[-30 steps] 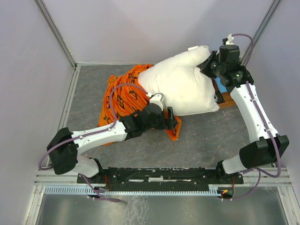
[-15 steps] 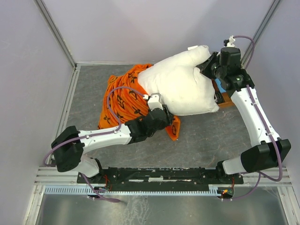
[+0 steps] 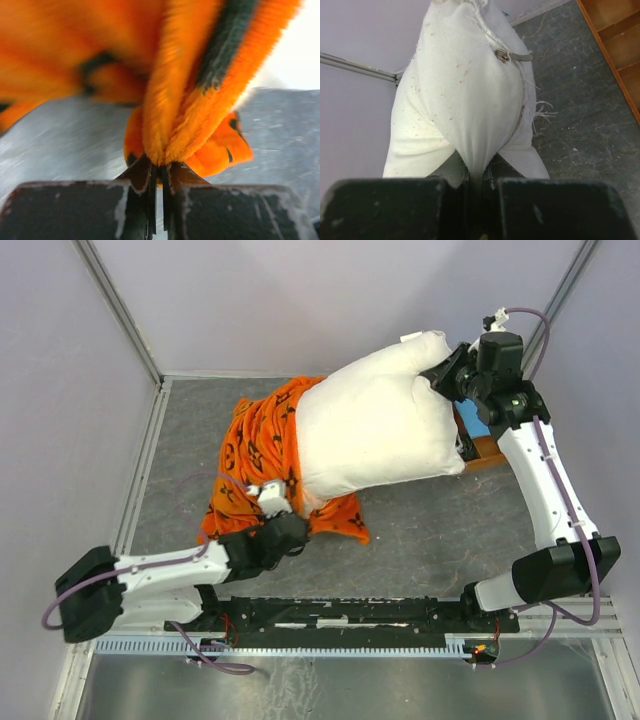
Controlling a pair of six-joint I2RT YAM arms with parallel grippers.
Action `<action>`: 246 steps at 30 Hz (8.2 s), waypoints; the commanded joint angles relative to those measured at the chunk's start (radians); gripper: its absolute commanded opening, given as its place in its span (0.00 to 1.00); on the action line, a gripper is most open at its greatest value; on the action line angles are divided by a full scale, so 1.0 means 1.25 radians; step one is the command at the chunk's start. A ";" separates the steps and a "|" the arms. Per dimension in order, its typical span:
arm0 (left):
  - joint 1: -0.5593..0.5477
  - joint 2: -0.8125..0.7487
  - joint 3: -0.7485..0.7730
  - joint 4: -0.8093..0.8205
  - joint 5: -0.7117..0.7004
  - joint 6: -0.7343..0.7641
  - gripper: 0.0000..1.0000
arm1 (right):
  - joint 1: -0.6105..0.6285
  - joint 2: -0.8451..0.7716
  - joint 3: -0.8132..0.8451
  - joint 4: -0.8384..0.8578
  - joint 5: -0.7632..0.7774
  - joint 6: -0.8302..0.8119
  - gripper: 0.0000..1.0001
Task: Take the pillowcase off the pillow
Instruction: Remove the pillow from the pillowcase.
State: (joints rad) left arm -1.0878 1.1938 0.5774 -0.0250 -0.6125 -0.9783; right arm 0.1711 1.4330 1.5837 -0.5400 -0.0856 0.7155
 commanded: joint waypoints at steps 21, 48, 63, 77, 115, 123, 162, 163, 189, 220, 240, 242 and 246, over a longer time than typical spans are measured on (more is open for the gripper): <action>-0.141 0.013 0.412 -0.292 0.034 0.570 0.99 | -0.022 -0.050 -0.011 0.163 -0.001 0.069 0.02; -0.154 0.641 0.690 1.063 -0.433 1.819 0.99 | 0.004 -0.143 -0.054 0.144 -0.063 0.085 0.02; 0.032 0.176 0.564 0.270 -0.119 1.130 0.15 | 0.006 -0.161 -0.073 0.169 -0.154 0.042 0.12; 0.259 0.105 0.940 -0.180 -0.259 0.798 0.03 | 0.007 -0.294 -0.173 0.167 -0.211 -0.090 0.99; 0.260 0.112 1.154 -0.285 -0.206 0.733 0.03 | 0.617 0.187 -0.119 0.385 0.145 -0.093 0.49; 0.260 0.134 1.225 -0.190 -0.288 0.830 0.03 | 0.679 0.243 -0.408 0.467 0.160 0.021 0.20; 0.261 -0.146 0.886 -0.170 -0.199 0.721 0.03 | 0.396 0.331 -0.149 0.820 -0.293 0.131 0.83; 0.261 -0.147 0.886 -0.173 -0.199 0.718 0.03 | 0.405 0.337 -0.138 0.817 -0.297 0.129 0.84; 0.260 -0.288 0.870 -0.184 -0.207 0.711 0.03 | 0.455 0.551 -0.141 0.577 -0.117 0.081 0.05; 0.258 -0.298 0.909 -0.318 0.078 0.675 0.03 | 0.516 0.653 0.199 0.376 -0.390 -0.102 0.75; 0.236 -0.461 0.817 -0.199 0.094 0.660 0.03 | 0.550 0.652 -0.024 0.356 -0.161 -0.136 0.74; 0.229 -0.457 0.816 -0.197 0.080 0.662 0.03 | 0.495 0.616 -0.060 0.405 -0.193 -0.096 0.74; 0.214 -0.401 0.848 -0.225 0.077 0.670 0.03 | 0.364 0.524 -0.126 0.484 -0.225 -0.024 0.76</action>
State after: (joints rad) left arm -0.8051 0.6495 1.5517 -0.6762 -0.5396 -0.0864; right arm 0.8127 2.1929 1.4971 0.0250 -0.3927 0.6231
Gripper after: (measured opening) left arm 0.151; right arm 0.750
